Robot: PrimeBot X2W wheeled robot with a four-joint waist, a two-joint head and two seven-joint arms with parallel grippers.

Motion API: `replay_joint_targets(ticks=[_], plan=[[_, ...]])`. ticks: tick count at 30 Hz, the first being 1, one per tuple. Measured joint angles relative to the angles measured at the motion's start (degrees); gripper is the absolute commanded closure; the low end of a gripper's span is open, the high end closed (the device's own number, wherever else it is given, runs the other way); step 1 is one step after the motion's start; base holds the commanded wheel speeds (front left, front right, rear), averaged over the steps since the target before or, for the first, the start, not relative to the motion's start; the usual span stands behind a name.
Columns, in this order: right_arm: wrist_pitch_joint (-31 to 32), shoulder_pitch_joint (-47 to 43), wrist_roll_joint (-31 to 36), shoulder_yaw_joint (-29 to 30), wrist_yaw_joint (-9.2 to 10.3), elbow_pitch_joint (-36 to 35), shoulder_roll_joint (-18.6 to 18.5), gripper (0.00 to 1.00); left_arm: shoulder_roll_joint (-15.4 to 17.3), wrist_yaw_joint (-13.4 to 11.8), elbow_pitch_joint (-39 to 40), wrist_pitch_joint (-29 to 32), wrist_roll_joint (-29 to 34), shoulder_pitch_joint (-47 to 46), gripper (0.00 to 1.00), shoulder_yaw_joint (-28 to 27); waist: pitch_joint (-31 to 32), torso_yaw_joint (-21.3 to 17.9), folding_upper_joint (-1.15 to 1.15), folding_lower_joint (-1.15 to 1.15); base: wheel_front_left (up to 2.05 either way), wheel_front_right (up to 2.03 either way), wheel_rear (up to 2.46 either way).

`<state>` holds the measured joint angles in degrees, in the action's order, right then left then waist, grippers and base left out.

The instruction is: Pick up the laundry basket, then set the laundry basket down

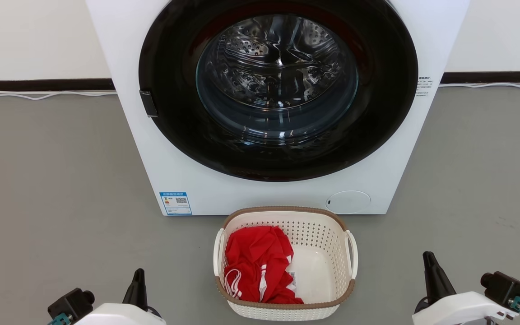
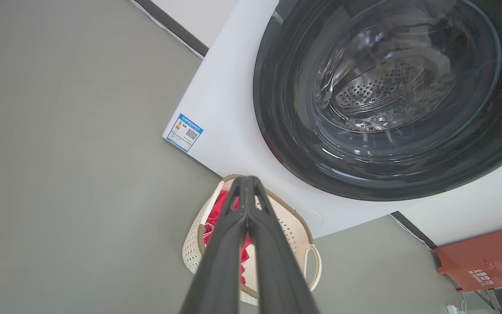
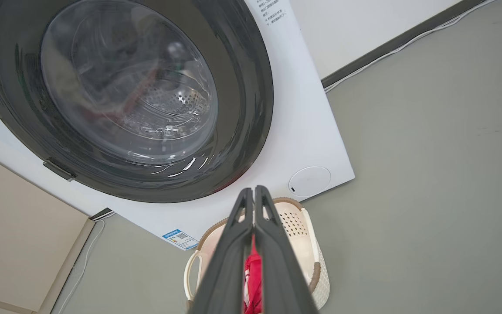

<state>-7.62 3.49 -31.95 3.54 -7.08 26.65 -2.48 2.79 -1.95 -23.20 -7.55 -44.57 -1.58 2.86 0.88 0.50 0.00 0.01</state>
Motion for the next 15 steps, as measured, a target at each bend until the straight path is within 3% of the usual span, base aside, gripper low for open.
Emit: replay_joint_targets(ticks=[15], plan=[[2.2, 0.0, -9.8, 0.6, 0.0, -1.8, 0.0, 1.0, -0.1, 1.5, 1.2, 2.3, -7.8, -0.2, 1.0, -1.2, -0.2, -0.1, 0.0, 0.0, 0.0, 0.0, 0.0]])
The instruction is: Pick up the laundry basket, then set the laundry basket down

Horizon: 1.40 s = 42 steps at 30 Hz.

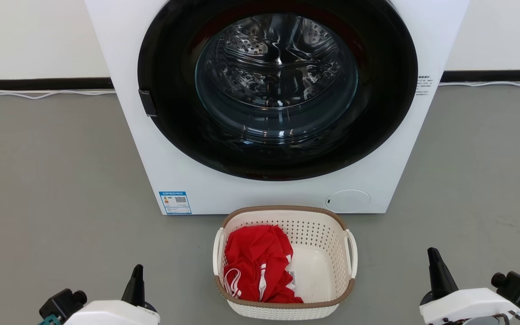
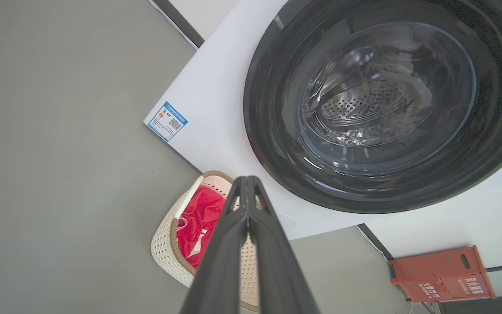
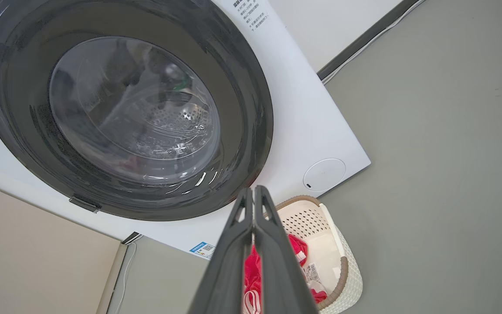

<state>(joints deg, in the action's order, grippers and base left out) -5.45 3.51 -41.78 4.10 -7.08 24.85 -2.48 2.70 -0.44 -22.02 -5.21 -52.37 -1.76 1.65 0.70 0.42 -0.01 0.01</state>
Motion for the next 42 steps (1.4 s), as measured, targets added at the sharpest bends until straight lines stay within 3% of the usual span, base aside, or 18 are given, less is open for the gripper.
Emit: replay_joint_targets(ticks=[42], plan=[[6.8, 0.1, -29.5, 2.1, 0.0, -5.3, 0.0, 1.0, -0.3, 4.3, 3.6, 6.8, -23.3, -0.8, 1.0, -3.7, -0.5, -0.2, 0.0, 0.0, 0.0, 0.0, 0.0]])
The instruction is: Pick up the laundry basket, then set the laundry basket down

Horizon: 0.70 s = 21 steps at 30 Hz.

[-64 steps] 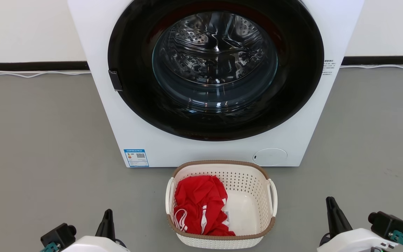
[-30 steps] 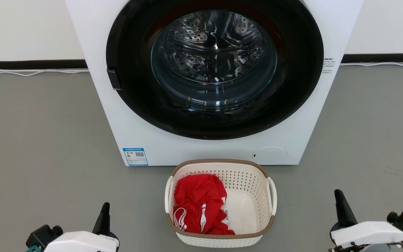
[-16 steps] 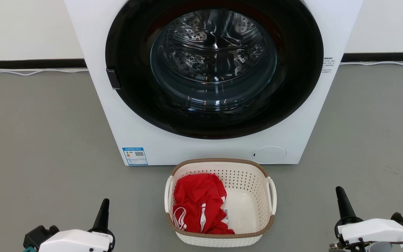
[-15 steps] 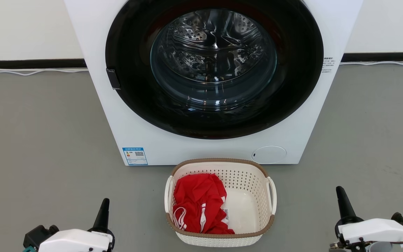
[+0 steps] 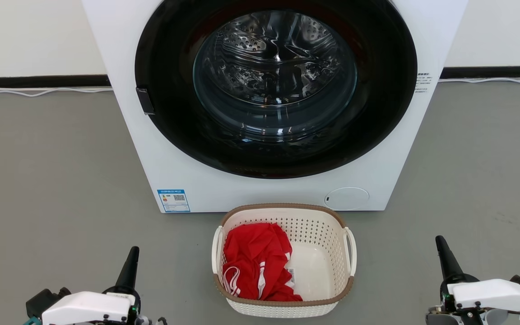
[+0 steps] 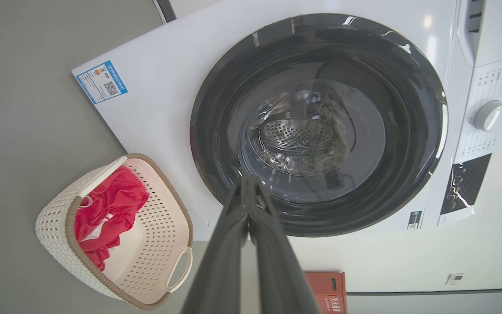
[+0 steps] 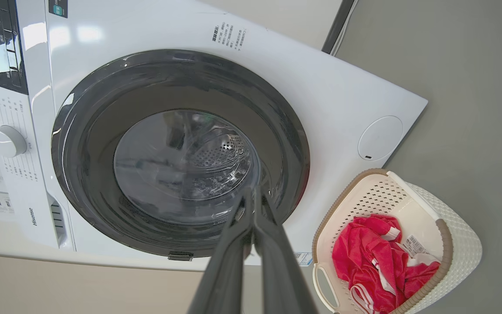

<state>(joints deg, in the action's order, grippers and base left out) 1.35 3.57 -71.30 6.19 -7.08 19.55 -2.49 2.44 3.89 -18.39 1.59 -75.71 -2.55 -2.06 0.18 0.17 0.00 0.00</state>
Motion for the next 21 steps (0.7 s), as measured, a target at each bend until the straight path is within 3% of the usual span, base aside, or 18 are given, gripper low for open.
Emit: replay_joint_targets(ticks=[8, 9, 21], plan=[[1.3, 0.0, -5.7, 0.6, 0.0, -0.8, 0.0, 1.0, -0.1, 0.7, 0.7, 1.3, -4.3, -0.3, 1.0, -0.8, -0.1, 0.0, 0.0, 0.0, 0.0, 0.0, 0.0], [2.3, 0.0, -10.0, 0.8, 0.0, -1.8, 0.0, 1.0, -0.1, 1.2, 1.3, 2.0, -7.7, -0.3, 1.0, -1.4, -0.2, -0.1, 0.0, 0.0, 0.0, 0.0, 0.0], [4.2, 0.0, -18.2, 1.3, 0.0, -3.1, 0.0, 1.0, -0.1, 2.8, 2.3, 4.2, -14.4, -0.4, 1.0, -2.4, -0.3, -0.2, 0.0, 0.0, 0.0, 0.0, 0.0]])
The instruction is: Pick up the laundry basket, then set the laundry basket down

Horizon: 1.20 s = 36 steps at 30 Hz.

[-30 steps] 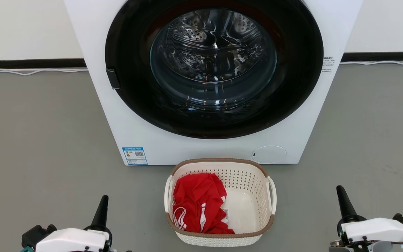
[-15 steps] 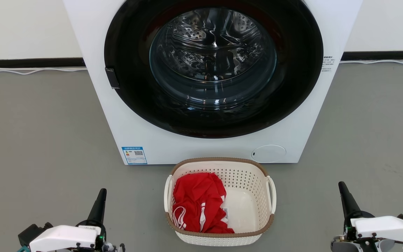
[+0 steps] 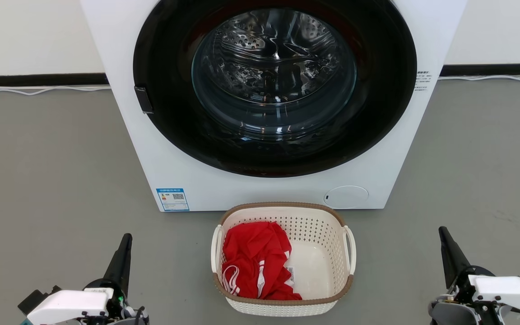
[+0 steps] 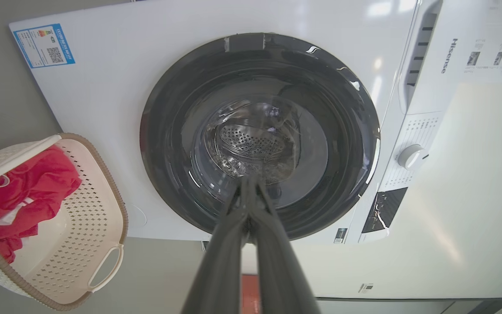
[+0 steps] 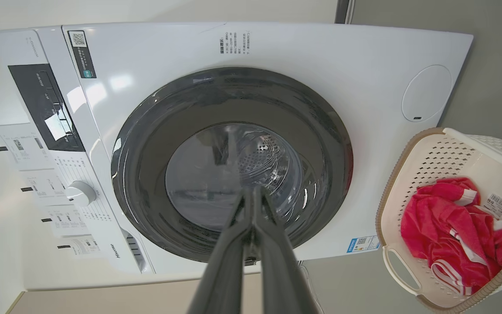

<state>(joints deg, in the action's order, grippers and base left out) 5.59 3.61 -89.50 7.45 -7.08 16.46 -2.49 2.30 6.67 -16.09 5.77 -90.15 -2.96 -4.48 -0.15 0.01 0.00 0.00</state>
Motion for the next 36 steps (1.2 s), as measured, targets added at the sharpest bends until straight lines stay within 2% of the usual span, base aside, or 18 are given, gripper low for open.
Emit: replay_joint_targets(ticks=[4, 36], plan=[[0.5, 0.0, -2.3, 0.1, 0.0, -0.6, 0.0, 1.0, 0.0, 0.4, 0.3, 0.4, -1.7, 0.0, 1.0, -0.2, 0.0, 0.0, 0.0, 0.0, 0.0, 0.0, 0.0], [0.5, 0.0, -2.3, 0.1, 0.0, -0.6, 0.0, 1.0, 0.0, 0.4, 0.3, 0.4, -1.7, 0.0, 1.0, -0.3, 0.0, 0.0, 0.0, 0.0, 0.0, 0.0, 0.0]])
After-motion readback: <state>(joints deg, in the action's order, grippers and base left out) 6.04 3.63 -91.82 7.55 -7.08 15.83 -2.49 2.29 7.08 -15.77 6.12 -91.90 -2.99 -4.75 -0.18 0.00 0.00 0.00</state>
